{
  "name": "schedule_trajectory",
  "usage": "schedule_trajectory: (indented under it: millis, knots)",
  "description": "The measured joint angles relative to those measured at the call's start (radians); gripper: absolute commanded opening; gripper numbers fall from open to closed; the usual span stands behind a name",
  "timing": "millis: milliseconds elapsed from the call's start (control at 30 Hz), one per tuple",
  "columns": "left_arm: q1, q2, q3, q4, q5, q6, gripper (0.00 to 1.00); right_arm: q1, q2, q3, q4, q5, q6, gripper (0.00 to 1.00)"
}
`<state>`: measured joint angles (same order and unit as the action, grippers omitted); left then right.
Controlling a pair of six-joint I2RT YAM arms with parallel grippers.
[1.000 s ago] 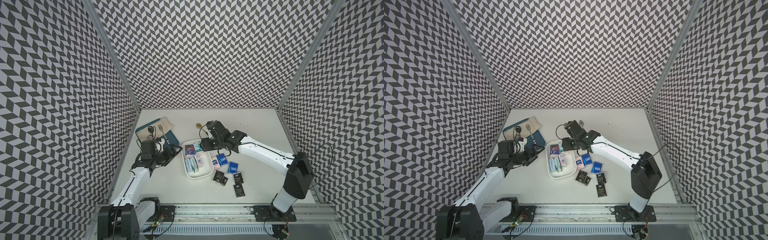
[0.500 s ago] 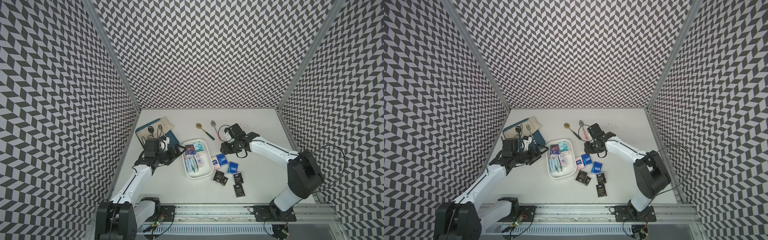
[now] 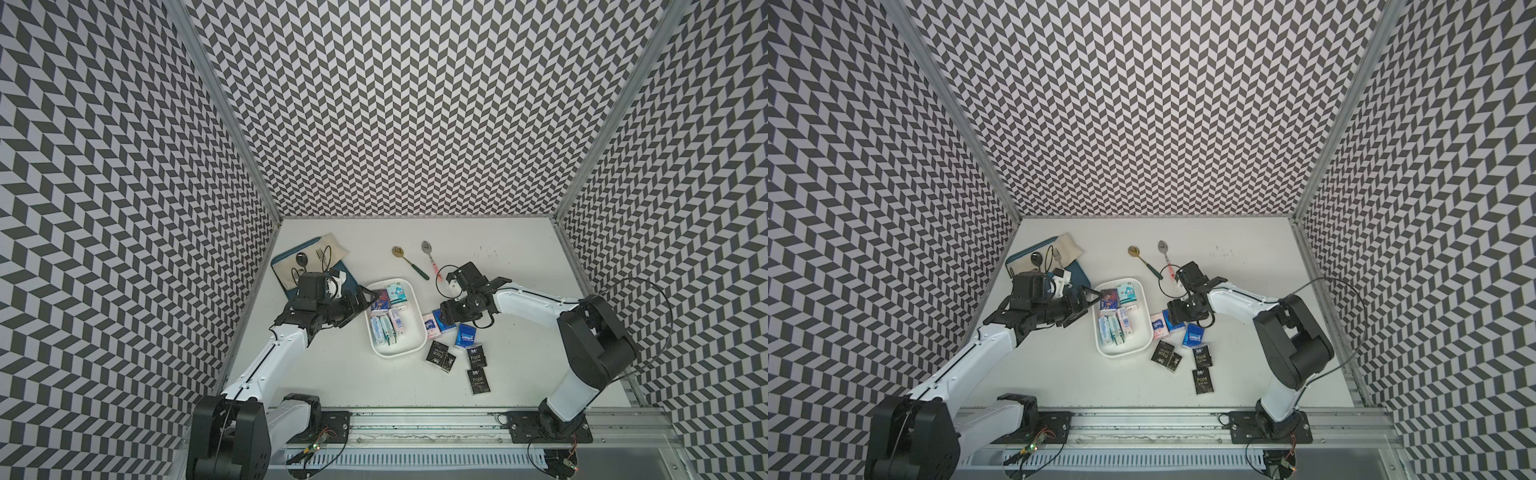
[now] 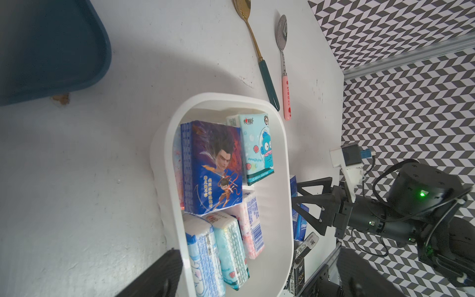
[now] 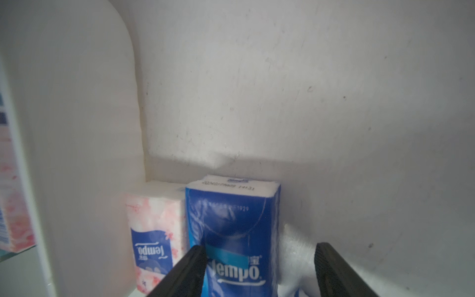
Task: Put the pocket tissues into the storage box
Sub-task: Pick up the pocket tissues from the center of the board.
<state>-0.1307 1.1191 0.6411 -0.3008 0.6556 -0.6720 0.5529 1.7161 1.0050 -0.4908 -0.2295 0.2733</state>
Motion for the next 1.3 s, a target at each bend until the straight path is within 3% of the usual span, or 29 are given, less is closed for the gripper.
schedule_trajectory:
  millis: [300,367,500,600,767,1000,1300]
  knots:
    - [0.000,-0.002,0.000,0.000,-0.008,-0.002,1.00,0.000,0.026,-0.003,0.053,-0.021,0.011,0.66]
    - [0.000,-0.004,0.000,0.000,-0.008,-0.002,1.00,0.000,0.031,-0.003,0.064,-0.022,0.015,0.58]
    - [0.000,-0.016,0.000,0.000,-0.008,-0.002,1.00,-0.001,0.047,-0.002,0.094,-0.051,0.033,0.29]
    - [0.000,-0.020,0.000,0.000,-0.010,-0.002,1.00,-0.001,0.046,0.002,0.102,-0.056,0.046,0.19]
    - [0.000,-0.022,0.000,0.000,-0.015,-0.001,1.00,0.001,0.045,0.027,0.064,-0.022,0.053,0.16]
    - [0.000,-0.021,-0.001,0.000,-0.024,0.004,1.00,0.000,0.023,0.150,-0.132,0.104,0.063,0.17]
    - [0.000,-0.021,-0.024,0.013,-0.039,0.013,1.00,0.045,-0.058,0.315,-0.235,0.109,0.110,0.19]
